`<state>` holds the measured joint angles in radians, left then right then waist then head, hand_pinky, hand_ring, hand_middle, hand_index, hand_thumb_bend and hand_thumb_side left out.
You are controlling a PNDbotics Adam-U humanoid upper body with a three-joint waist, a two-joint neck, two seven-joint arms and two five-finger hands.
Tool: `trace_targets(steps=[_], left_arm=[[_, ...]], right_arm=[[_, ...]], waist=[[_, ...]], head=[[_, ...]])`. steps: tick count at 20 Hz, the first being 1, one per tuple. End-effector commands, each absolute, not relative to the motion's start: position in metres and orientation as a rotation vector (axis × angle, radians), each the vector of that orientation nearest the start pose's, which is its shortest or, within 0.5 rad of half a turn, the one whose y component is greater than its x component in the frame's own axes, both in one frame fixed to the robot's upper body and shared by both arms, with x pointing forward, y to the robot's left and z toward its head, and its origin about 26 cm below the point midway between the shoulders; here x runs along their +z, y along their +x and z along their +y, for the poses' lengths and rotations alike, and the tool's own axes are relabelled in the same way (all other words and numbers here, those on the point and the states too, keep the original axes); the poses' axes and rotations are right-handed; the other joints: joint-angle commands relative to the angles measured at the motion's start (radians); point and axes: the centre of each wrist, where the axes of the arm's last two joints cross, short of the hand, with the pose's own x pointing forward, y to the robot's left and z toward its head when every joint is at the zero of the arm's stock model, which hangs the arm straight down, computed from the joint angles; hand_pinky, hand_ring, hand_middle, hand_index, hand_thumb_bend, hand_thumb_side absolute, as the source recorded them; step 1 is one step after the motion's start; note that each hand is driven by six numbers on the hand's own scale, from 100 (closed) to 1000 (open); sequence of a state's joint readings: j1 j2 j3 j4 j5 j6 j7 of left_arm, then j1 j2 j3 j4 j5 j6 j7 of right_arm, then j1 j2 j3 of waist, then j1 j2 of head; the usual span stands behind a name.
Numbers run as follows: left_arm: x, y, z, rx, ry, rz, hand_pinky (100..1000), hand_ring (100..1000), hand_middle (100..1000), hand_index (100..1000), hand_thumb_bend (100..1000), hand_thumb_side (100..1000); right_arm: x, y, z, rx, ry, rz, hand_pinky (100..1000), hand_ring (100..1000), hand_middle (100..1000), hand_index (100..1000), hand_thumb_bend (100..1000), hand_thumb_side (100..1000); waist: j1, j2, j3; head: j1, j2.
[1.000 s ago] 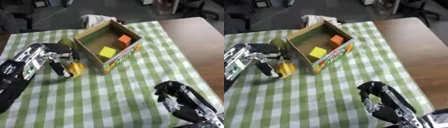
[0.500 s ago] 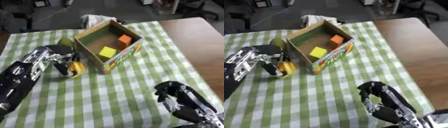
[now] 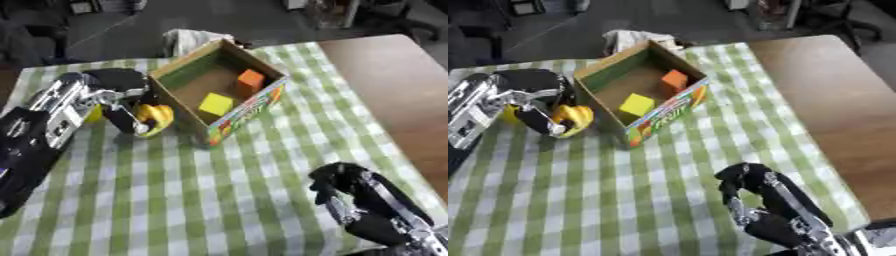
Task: Pick up objects on the table and place them in the box.
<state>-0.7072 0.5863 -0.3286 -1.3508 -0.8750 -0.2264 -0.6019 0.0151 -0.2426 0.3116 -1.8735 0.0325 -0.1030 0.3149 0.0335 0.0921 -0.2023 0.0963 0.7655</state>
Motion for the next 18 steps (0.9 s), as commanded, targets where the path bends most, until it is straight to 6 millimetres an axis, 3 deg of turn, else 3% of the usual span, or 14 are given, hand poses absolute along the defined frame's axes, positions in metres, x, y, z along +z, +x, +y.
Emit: trace_targets(steps=[1,5,13,18], left_arm=[[0.239,0.414,0.264,-1.867,0.945,-1.393,551,461,456,664,223,264],[0.251,0.428,0.240,-1.843,0.969,-1.455,559,466,462,670,220,260],[0.223,0.446,0.202,-1.877,0.924,-1.493,608,514,520,724,230,267],[0.206,0.448,0.189,-1.905,0.907,-1.497,688,622,677,844,316,294]], right_arm=[[0.062,0.254,-0.206,0.772,0.316,-1.822,693,466,523,689,100,337],[0.062,0.254,-0.206,0.775,0.320,-1.823,693,466,523,689,100,338],[0.062,0.255,-0.203,0.778,0.334,-1.822,693,466,523,689,100,341],[0.062,0.254,-0.203,0.777,0.336,-1.821,693,466,522,689,100,341]], waist=[[-0.001,-0.014,-0.002],[-0.004,-0.011,-0.011],[-0.009,-0.004,-0.025],[-0.012,-0.003,-0.029]], head=[[0.003,0.005],[0.004,0.005],[0.008,0.005],[0.010,0.005]])
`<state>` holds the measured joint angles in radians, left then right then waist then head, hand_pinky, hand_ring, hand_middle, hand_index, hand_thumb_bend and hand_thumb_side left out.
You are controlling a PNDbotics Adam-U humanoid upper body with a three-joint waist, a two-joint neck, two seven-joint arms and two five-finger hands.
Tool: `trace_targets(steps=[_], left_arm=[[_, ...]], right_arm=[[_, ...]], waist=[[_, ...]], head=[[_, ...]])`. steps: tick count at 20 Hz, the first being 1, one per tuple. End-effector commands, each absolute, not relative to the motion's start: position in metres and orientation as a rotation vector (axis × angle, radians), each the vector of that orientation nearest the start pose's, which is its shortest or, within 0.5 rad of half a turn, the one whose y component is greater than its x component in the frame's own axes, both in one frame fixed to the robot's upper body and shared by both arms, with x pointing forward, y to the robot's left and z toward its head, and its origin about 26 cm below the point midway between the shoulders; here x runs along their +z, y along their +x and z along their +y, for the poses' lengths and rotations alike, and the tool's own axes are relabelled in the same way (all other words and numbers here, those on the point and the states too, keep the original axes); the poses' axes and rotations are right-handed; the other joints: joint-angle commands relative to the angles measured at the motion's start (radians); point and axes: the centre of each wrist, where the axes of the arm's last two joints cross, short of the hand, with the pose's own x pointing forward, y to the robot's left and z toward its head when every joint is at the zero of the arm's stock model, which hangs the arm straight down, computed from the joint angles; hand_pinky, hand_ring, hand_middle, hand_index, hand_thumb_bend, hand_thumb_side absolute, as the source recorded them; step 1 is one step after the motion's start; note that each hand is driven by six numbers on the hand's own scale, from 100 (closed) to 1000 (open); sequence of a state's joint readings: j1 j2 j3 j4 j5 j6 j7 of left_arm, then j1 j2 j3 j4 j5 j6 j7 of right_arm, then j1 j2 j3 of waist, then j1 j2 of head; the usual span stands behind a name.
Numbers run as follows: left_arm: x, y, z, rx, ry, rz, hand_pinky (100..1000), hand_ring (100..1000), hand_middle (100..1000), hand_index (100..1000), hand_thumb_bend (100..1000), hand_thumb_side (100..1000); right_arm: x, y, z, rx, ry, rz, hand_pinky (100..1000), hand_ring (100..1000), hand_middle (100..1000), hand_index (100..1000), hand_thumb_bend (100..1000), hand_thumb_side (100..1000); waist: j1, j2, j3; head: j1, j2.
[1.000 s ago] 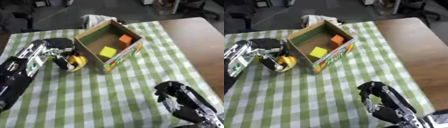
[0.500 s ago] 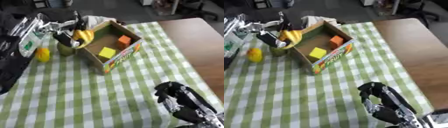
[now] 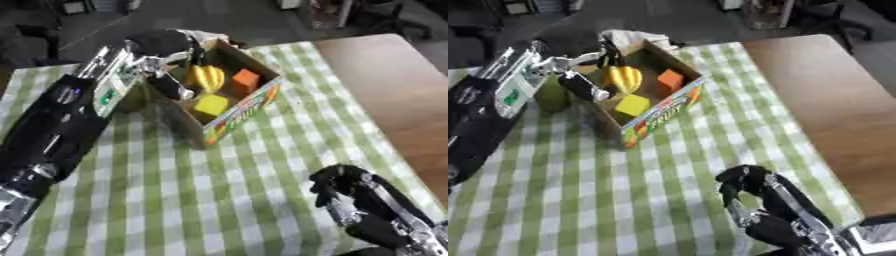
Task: Pick up objects on the table and place them in the box.
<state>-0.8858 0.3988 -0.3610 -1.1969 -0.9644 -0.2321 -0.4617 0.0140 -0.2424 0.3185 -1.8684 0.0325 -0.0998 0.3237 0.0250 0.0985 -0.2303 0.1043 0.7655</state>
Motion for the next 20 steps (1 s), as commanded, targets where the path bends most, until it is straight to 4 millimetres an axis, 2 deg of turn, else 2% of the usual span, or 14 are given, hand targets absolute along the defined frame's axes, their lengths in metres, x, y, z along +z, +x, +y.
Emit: trace_targets(steps=[1,7,10,12,16,20], left_arm=[[0.203,0.448,0.188,-1.912,0.909,-1.490,691,627,684,849,320,295],[0.195,0.450,0.195,-1.914,0.932,-1.439,708,660,729,876,349,307],[0.202,0.448,0.205,-1.878,0.948,-1.454,705,657,723,871,302,286],[0.213,0.445,0.215,-1.832,0.968,-1.486,702,652,713,864,271,268],[0.238,0.438,0.249,-1.708,1.030,-1.505,710,657,712,864,265,258],[0.244,0.433,0.300,-1.614,1.074,-1.365,726,677,735,874,313,283]], right_arm=[[0.062,0.254,-0.203,0.777,0.336,-1.821,693,466,522,689,100,341],[0.061,0.254,-0.203,0.775,0.334,-1.819,693,466,522,688,100,342],[0.061,0.254,-0.204,0.773,0.330,-1.819,692,466,522,688,100,343],[0.060,0.254,-0.205,0.770,0.325,-1.818,692,466,522,688,100,343],[0.060,0.254,-0.206,0.766,0.315,-1.816,693,466,522,688,100,346],[0.059,0.254,-0.208,0.766,0.307,-1.813,693,466,522,688,100,345]], waist=[[-0.004,-0.010,-0.001],[-0.003,-0.011,0.003],[-0.003,-0.012,0.006],[-0.002,-0.012,0.010],[0.000,-0.015,0.021],[0.005,-0.018,0.034]], head=[[0.002,0.005],[-0.003,0.005],[-0.006,0.005],[-0.010,0.005],[-0.020,0.005],[-0.025,0.005]])
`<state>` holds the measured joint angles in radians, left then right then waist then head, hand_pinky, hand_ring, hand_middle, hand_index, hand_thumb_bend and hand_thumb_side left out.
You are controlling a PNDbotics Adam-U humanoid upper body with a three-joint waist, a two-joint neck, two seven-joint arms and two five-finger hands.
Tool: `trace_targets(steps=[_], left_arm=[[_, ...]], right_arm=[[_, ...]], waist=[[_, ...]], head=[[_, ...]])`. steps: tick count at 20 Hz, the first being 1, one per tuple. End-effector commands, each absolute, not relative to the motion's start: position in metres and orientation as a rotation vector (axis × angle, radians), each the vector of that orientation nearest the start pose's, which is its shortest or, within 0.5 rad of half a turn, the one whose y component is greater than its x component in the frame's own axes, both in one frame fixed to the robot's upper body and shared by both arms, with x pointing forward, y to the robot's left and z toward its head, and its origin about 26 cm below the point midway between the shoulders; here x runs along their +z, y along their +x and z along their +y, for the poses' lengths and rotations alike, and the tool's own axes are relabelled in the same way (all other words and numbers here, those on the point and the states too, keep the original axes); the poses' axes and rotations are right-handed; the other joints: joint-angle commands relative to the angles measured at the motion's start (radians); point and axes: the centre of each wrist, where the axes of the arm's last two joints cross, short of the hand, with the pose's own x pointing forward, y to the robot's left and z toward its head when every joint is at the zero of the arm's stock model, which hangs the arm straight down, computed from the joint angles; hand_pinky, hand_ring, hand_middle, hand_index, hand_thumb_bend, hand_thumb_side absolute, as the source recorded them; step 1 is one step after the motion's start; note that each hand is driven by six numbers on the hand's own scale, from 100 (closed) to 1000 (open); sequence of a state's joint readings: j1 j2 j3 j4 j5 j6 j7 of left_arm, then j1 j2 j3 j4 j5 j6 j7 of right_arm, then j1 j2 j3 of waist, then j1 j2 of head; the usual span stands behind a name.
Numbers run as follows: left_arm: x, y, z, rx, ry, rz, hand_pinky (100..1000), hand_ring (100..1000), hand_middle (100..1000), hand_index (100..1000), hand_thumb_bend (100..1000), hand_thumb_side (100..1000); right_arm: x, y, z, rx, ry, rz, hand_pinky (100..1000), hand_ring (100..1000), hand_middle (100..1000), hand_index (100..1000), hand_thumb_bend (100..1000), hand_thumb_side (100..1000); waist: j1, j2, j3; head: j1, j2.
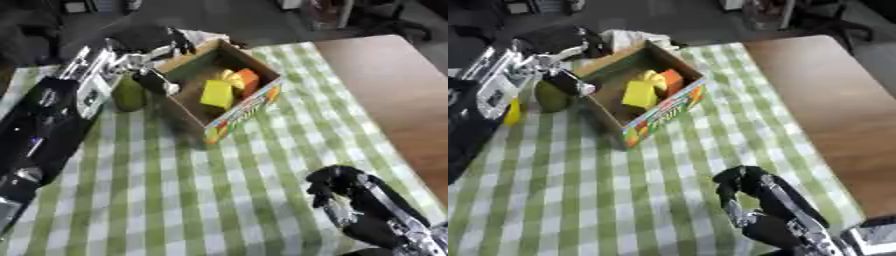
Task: Pick up objects on the table and place them in the box.
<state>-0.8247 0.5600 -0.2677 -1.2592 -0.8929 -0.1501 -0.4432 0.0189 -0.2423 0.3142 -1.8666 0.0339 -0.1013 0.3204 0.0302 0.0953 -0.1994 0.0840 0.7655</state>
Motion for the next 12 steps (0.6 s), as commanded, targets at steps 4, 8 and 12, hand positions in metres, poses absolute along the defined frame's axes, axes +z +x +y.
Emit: trace_targets(steps=[4,8,12], left_arm=[[0.229,0.435,0.340,-1.526,1.099,-1.188,725,679,735,872,331,301],[0.205,0.439,0.364,-1.423,1.097,-1.056,710,670,722,867,319,299],[0.181,0.445,0.376,-1.367,1.096,-0.974,710,670,723,865,334,309]], right_arm=[[0.059,0.254,-0.208,0.767,0.306,-1.812,692,466,522,688,100,346],[0.058,0.253,-0.208,0.767,0.305,-1.813,692,466,522,688,100,345],[0.059,0.253,-0.208,0.767,0.304,-1.814,692,465,521,688,100,345]], waist=[[0.001,-0.015,0.013],[-0.003,-0.014,0.014],[-0.007,-0.013,0.011]], head=[[-0.006,0.005],[-0.008,0.005],[-0.008,0.005]])
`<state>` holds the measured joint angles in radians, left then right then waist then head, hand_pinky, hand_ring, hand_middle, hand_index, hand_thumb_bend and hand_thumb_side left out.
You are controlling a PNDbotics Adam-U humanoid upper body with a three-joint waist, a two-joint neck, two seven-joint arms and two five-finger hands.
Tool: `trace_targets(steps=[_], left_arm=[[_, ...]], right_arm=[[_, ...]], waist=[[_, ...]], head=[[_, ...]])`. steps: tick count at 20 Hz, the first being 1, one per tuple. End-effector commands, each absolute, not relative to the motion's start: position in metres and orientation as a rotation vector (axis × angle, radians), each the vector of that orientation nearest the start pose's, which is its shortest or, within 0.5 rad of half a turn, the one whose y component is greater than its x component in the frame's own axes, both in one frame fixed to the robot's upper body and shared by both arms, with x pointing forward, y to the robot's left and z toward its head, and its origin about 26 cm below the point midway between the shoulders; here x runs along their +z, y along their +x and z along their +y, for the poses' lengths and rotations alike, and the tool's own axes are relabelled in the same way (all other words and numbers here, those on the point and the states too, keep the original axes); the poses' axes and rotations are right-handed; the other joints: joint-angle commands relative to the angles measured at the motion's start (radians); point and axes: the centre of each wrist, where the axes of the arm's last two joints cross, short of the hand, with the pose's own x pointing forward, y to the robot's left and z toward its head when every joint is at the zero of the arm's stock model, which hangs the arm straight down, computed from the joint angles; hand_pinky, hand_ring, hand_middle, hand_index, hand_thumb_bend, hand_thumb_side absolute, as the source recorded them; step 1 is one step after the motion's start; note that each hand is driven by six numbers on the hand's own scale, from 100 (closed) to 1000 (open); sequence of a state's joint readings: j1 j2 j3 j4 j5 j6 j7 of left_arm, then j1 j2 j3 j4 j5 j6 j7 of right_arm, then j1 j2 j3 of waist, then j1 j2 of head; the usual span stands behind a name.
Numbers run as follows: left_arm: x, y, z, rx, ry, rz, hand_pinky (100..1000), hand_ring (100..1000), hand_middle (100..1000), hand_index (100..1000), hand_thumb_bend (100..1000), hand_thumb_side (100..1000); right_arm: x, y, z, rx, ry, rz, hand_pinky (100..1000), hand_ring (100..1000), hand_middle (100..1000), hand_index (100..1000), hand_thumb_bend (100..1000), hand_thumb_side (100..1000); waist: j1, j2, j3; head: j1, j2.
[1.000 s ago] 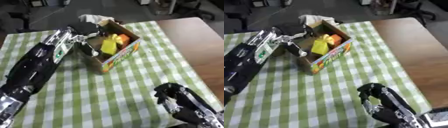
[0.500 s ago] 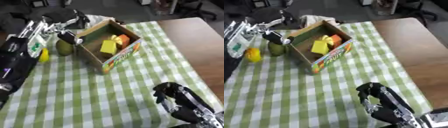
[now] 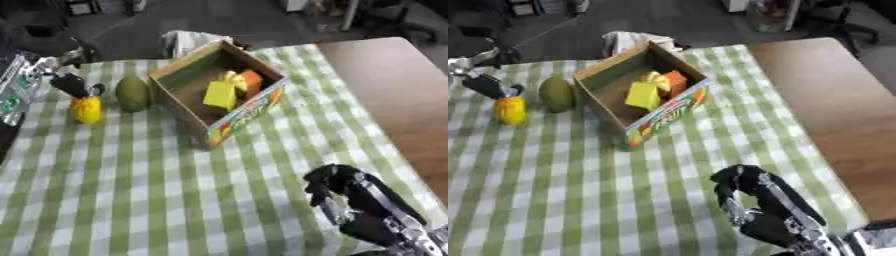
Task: Pick up objects on the table and place them in the box.
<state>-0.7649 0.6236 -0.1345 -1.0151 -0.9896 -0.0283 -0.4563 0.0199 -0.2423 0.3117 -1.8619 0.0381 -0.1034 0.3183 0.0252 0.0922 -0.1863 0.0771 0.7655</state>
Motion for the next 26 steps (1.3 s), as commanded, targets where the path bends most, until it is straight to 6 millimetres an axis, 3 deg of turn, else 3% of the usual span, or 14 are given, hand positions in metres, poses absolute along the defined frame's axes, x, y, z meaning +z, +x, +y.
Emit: trace_targets(steps=[1,6,16,21,23,26], left_arm=[[0.176,0.446,0.380,-1.363,1.099,-0.956,710,670,725,867,346,314],[0.157,0.447,0.391,-1.327,1.130,-0.903,705,664,722,866,359,317],[0.126,0.446,0.393,-1.330,1.142,-0.848,663,613,682,838,379,324],[0.126,0.446,0.391,-1.320,1.205,-0.897,586,495,507,710,304,267],[0.132,0.446,0.391,-1.316,1.244,-0.931,534,418,406,622,257,235],[0.147,0.445,0.391,-1.290,1.303,-1.018,493,362,332,559,183,207]], right_arm=[[0.059,0.253,-0.209,0.765,0.303,-1.814,692,465,521,688,100,345],[0.059,0.253,-0.208,0.765,0.307,-1.814,692,466,521,688,100,347],[0.059,0.253,-0.207,0.768,0.311,-1.816,692,465,521,688,100,348],[0.060,0.254,-0.207,0.766,0.309,-1.817,691,465,521,688,100,348],[0.059,0.253,-0.207,0.766,0.309,-1.816,691,465,521,688,100,348],[0.059,0.254,-0.208,0.765,0.306,-1.816,691,465,521,688,100,348]], waist=[[-0.002,-0.009,-0.003],[-0.004,-0.007,-0.001],[-0.007,-0.004,-0.002],[-0.008,-0.004,-0.002],[-0.007,-0.004,-0.002],[-0.005,-0.005,0.000]], head=[[-0.002,0.005],[-0.001,0.005],[-0.001,0.005],[0.000,0.005],[0.001,0.005],[-0.001,0.005]])
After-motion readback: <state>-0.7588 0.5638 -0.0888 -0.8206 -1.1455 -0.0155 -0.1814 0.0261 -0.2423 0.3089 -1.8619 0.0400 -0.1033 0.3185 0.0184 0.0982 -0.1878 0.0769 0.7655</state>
